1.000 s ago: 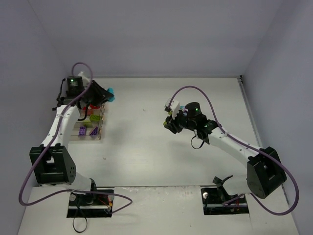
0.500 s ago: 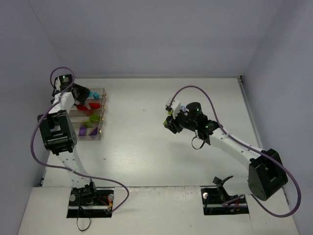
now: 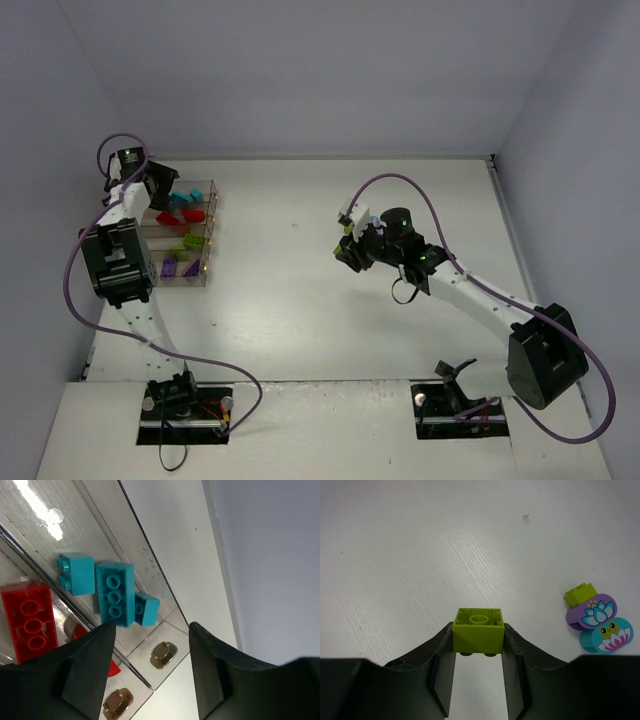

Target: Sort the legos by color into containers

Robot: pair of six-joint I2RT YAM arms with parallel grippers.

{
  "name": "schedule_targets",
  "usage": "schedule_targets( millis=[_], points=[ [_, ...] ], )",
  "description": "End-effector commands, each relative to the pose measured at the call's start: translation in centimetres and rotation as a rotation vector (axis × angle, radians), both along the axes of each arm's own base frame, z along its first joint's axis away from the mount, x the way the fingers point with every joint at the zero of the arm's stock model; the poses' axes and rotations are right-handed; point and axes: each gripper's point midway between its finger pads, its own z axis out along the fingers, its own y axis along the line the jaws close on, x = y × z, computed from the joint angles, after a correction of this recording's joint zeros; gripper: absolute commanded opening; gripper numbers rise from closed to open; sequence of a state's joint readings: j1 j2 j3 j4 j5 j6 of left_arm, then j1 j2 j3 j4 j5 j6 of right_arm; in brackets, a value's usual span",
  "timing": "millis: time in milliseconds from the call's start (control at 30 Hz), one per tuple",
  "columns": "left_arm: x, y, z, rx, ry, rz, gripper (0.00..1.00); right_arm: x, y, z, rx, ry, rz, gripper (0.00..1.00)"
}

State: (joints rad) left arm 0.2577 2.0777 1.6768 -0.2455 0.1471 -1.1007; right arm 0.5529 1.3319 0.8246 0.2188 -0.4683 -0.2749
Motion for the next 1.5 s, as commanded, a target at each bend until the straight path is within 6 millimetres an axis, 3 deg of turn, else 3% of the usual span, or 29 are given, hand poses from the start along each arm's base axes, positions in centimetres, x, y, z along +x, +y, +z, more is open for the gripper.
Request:
schedule_targets(
  millis=[0,100,233,333,367,467,500,567,600,700,800,1033,1267,1467],
  points=[
    [0.5,1.1,6.0,0.059,-0.114,0.017,0.55,1.6,1.3,3.9,0.070,-0.085,0.011,0.01],
    [-0.2,0.6,7.4,0.057,-0.139,0.001,0.57,1.9,1.5,4.2,0.070,-0.097,0.021,0.02],
    [-1.6,-2.7,10.8,0.068,-0.216,-0.132,0.57,1.9,2.3,5.2,0.086,-0.118,0.066,0.03],
    [-3.9,-8.6,14.5,0.079,-0.275,-0.360,0.57,1.7,3.2,6.0,0.103,-0.128,0.111,0.03],
    [-5.2,-12.2,14.8,0.065,-0.281,-0.496,0.57,1.7,3.4,6.6,0.111,-0.139,0.122,0.03],
    [-9.0,-18.6,16.8,0.021,-0.336,-0.763,0.57,1.4,4.0,7.4,0.120,-0.160,0.162,0.04],
    [-10.6,-21.3,16.1,-0.011,-0.313,-0.851,0.57,1.4,4.2,7.8,0.124,-0.170,0.173,0.04],
    [-13.9,-25.5,16.8,-0.060,-0.329,-1.017,0.57,1.2,4.4,8.1,0.123,-0.176,0.195,0.05],
    [-15.8,-27.7,15.9,-0.101,-0.291,-1.087,0.57,1.1,4.6,8.3,0.125,-0.180,0.202,0.05],
    [-19.6,-31.8,15.7,-0.123,-0.286,-1.208,0.57,0.9,5.0,8.5,0.123,-0.183,0.223,0.05],
    [-22.1,-34.3,15.8,-0.093,-0.290,-1.297,0.57,0.5,5.5,8.7,0.125,-0.186,0.244,0.06],
    [-25.2,-37.7,16.3,-0.048,-0.324,-1.429,0.57,-0.4,5.7,9.1,0.129,-0.192,0.258,0.07],
    [-27.3,-39.0,15.8,-0.035,-0.307,-1.503,0.56,-1.3,5.5,9.5,0.133,-0.196,0.260,0.07],
    [-27.5,-39.4,14.9,0.000,-0.282,-1.510,0.53,-1.9,5.8,10.3,0.148,-0.208,0.274,0.07]
  ],
)
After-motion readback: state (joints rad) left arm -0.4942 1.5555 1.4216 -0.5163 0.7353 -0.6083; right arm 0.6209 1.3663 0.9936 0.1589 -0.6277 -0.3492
